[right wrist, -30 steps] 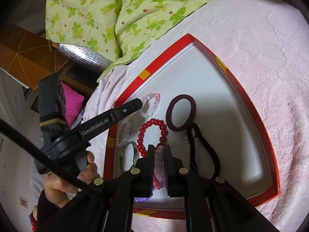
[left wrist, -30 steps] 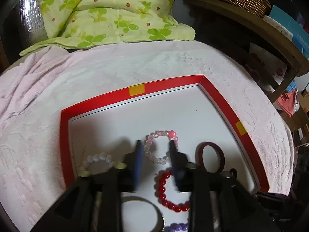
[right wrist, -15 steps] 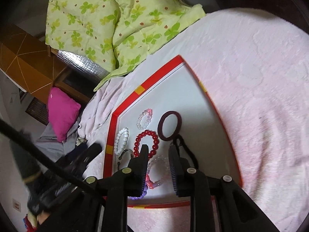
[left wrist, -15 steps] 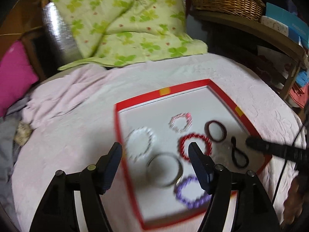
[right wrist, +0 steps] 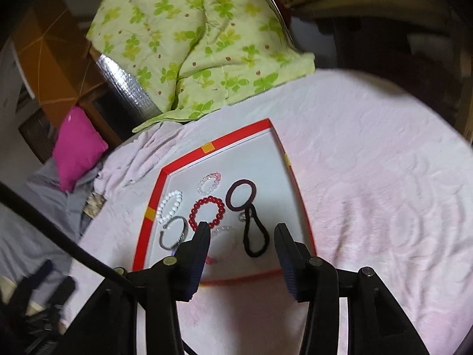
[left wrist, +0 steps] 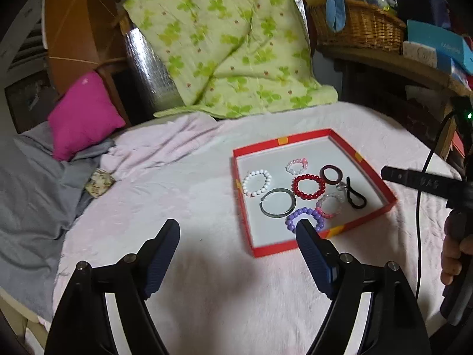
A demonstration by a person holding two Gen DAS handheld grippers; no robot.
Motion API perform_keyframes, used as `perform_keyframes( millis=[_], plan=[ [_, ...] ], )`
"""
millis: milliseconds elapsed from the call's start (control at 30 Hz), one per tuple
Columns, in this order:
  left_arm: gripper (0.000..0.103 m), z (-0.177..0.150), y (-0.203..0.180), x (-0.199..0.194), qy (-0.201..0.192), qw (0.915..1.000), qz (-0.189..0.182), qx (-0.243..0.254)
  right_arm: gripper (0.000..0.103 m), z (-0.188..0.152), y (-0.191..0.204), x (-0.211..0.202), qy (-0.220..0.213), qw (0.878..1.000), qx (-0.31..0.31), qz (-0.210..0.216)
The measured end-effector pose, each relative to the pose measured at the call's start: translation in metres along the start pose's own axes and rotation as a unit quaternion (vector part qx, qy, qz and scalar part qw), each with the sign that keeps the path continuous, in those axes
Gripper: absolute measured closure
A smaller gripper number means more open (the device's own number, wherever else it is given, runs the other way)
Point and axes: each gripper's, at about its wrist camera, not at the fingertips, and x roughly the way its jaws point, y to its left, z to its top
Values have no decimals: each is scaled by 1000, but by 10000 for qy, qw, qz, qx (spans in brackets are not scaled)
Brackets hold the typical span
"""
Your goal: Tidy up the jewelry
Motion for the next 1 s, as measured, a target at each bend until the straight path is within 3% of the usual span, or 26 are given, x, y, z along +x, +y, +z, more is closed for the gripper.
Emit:
perform_keyframes(
  millis=[367, 500, 700, 1000],
  plan=[
    [16, -14, 22, -77, -579, 9969, 522, -84, 54, -49, 45, -84, -857, 9902, -882, -662],
    [13, -18, 31, -96, -721, 9952, 644, -154, 54, -64, 53, -105, -873, 9904, -853, -654],
    [12, -22, 44, -122, -882, 9921, 831, -329, 53, -84, 83, -140, -943, 9839, -1325, -736],
    [12, -29, 55, -145, -910, 9917, 701, -578, 48, -94, 116, -185, -872, 9779, -1708, -836]
  ],
)
